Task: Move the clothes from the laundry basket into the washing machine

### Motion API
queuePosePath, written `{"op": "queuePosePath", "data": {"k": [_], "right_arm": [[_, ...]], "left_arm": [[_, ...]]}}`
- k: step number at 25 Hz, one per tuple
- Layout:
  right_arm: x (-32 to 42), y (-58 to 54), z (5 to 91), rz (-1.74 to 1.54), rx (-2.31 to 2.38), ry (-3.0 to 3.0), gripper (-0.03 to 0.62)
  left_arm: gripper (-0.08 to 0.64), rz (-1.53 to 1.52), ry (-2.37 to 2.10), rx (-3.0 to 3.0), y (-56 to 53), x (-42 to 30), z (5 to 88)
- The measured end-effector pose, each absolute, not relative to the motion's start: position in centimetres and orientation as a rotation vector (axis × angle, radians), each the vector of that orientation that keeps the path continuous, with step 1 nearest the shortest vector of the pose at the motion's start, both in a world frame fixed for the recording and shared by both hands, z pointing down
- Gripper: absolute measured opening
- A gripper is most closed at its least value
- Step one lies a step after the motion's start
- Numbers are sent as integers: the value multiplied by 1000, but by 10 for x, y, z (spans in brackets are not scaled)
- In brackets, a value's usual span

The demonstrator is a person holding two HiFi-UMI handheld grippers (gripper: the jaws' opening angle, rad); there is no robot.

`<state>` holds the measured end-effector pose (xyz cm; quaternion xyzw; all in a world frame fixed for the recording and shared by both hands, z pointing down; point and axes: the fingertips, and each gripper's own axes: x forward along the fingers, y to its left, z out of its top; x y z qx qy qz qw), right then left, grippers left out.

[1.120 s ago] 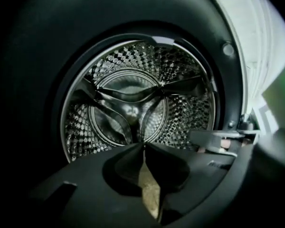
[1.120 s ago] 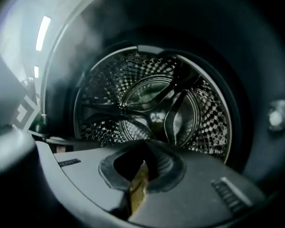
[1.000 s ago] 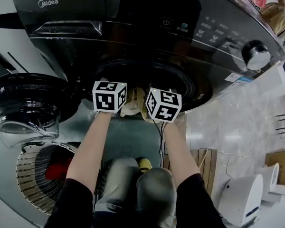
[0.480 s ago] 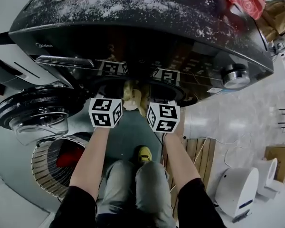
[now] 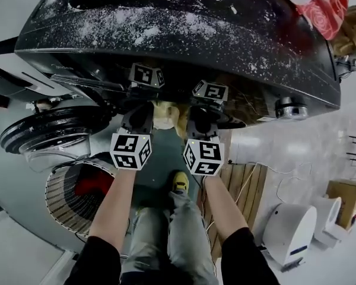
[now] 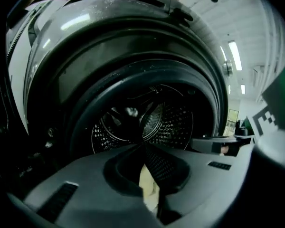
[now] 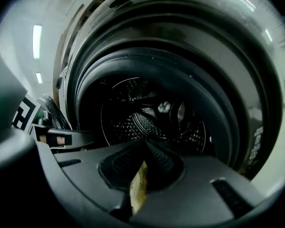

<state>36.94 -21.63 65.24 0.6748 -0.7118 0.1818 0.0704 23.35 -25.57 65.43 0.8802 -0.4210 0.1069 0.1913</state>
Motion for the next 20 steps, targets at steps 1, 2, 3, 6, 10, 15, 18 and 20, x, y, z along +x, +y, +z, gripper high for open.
{"op": "queuePosePath", "data": {"k": [1,2,3,6,10,15,18,20], "right_arm": [[367,-212,652,544,2028,-2147,3],[365,-209,650,537,2029,-2155,3],[363,-205,647,527,2031,-2165,3],[357,-192,637,505,2033,-2180,3],[353,-168,620,536,2044,-2175,3],[349,-131,596,561,2063,-2137,3],[350,-109,572,562,2077,-2111,3],[352,-97,549,560,2104,-2103,3]], "left_arm": [[11,298,-1184,2475,-253,232,654],[11,296,-1186,2479,-250,230,653],[11,297,-1187,2485,-247,228,652],[11,308,-1185,2488,-235,215,650],[11,335,-1201,2462,-213,194,643],[11,341,-1209,2443,-188,171,619],[11,357,-1202,2489,-173,164,587],[11,366,-1211,2518,-165,159,565]]}}
